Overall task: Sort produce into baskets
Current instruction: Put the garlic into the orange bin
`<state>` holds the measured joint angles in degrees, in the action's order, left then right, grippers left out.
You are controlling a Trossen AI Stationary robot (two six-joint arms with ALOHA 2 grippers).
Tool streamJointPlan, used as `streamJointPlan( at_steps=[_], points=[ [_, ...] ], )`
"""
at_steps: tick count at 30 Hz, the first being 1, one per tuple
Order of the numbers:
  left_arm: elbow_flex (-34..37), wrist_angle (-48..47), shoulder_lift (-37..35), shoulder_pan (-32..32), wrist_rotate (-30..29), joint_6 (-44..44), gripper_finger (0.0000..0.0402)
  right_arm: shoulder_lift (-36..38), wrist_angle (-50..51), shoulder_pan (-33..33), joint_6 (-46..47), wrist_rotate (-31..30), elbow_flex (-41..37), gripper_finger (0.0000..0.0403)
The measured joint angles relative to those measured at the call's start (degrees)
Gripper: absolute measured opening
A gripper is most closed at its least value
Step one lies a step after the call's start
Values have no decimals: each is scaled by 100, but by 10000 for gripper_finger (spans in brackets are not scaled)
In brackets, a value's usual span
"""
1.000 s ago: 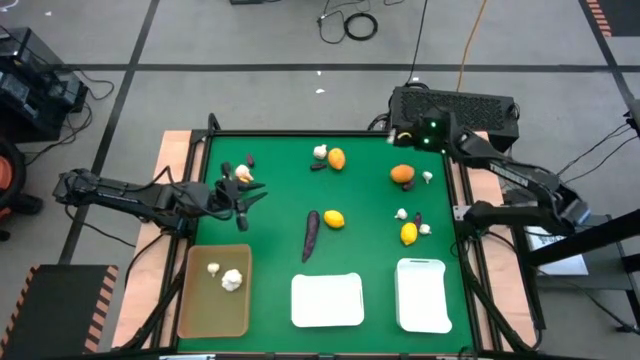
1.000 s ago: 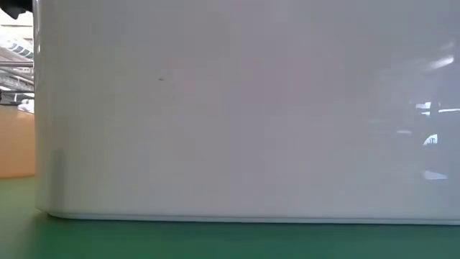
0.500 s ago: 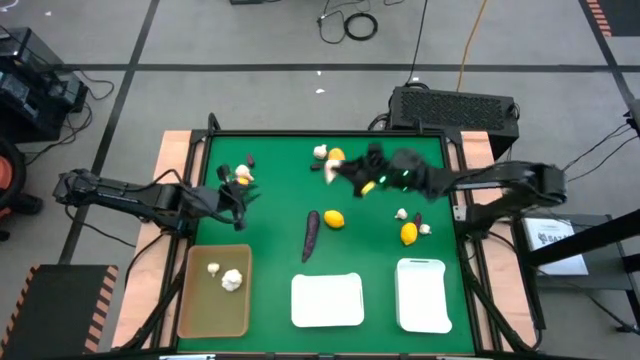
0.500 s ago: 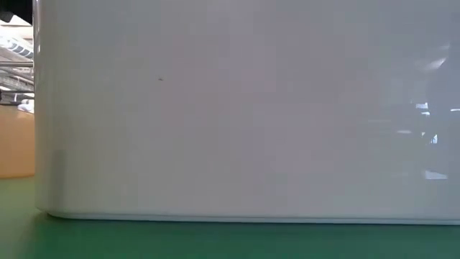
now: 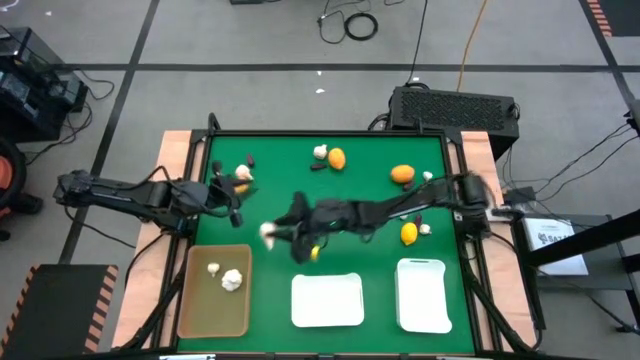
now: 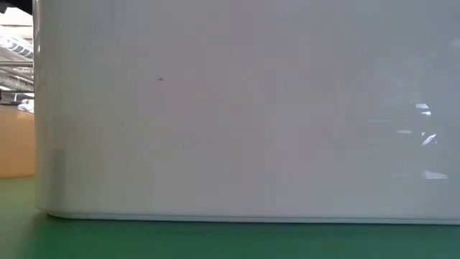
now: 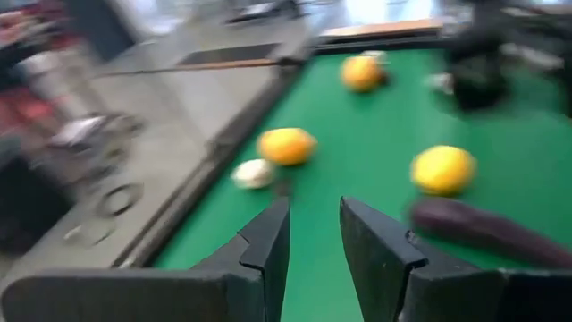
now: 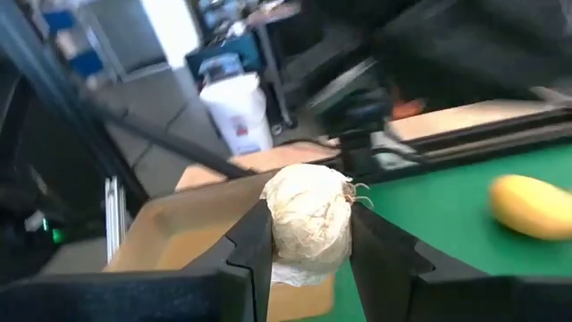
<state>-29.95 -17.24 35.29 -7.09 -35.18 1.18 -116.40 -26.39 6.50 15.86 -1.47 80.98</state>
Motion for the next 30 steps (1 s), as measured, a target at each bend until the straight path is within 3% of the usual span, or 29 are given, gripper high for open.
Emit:
streamJointPlan(
  at_steps=[3, 16, 22, 30],
  points=[
    [-90, -328, -182, 0, -535, -240, 109, -682, 206, 183, -269, 1, 814, 112],
    [-90, -354, -470, 0, -560, -379, 109, -2860, 327, 493, -1057, 1, 3381, 112],
    [-90, -363, -468, 0, -534, -388, 109, -3176, 586, 487, -1212, -61, 3667, 121],
    [-90, -433, -468, 0, -406, -395, 109, -3172, 791, 479, -1209, -449, 3671, 177]
  ],
)
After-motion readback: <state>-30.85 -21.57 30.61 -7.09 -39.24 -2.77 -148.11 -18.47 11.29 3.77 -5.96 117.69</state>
